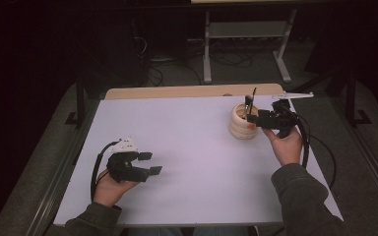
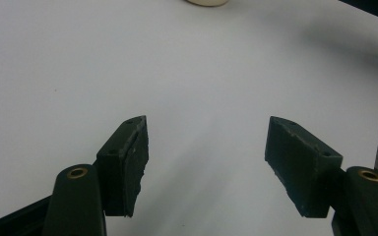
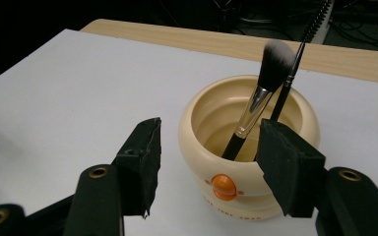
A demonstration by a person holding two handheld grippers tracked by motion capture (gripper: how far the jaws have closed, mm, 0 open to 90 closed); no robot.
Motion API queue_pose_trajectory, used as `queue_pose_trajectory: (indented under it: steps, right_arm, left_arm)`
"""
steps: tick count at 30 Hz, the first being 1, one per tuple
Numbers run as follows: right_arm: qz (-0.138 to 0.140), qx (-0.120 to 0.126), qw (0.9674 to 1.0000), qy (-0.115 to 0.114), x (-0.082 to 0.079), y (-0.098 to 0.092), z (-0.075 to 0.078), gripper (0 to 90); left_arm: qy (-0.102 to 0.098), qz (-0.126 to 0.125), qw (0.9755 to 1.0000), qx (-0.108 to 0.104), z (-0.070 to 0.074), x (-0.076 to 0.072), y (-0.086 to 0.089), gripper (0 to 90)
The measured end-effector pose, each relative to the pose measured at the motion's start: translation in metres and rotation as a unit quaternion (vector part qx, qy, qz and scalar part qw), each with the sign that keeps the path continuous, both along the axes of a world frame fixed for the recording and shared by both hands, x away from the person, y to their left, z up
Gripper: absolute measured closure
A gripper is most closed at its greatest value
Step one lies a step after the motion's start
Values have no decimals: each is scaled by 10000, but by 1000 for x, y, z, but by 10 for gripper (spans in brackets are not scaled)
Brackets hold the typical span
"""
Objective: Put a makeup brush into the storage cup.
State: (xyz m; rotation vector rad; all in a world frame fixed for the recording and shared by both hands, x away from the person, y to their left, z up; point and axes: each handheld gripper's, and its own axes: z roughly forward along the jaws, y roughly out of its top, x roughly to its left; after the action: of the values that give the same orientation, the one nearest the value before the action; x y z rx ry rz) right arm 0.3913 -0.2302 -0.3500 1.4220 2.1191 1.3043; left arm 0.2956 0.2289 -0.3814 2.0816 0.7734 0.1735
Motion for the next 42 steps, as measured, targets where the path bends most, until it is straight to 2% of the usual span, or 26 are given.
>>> queue_pose_trajectory:
  steps: [7, 14, 16, 21, 36, 42]
  right_arm:
    - [29, 34, 10000, -44, -4, -1, -3, 403]
    - [245, -139, 9996, 87, -8, 2, -4, 383]
    - [297, -74, 9994, 136, -8, 3, -4, 379]
    - [318, -2, 9995, 77, -13, 5, -4, 360]
    - [374, -11, 9993, -74, -27, 7, -8, 304]
    - [403, -32, 9991, -148, -33, 8, -10, 291]
  left_arm:
    - [9, 31, 10000, 14, 0, 0, 1, 327]
    - [13, 28, 10000, 6, -1, 0, 2, 324]
    - [10, 31, 10000, 3, -1, 0, 2, 324]
    - [-7, 51, 10000, 36, 0, 0, 3, 322]
    - [-50, 135, 9999, 35, 0, 1, 6, 299]
    - [-82, 112, 9998, 107, 0, 1, 7, 291]
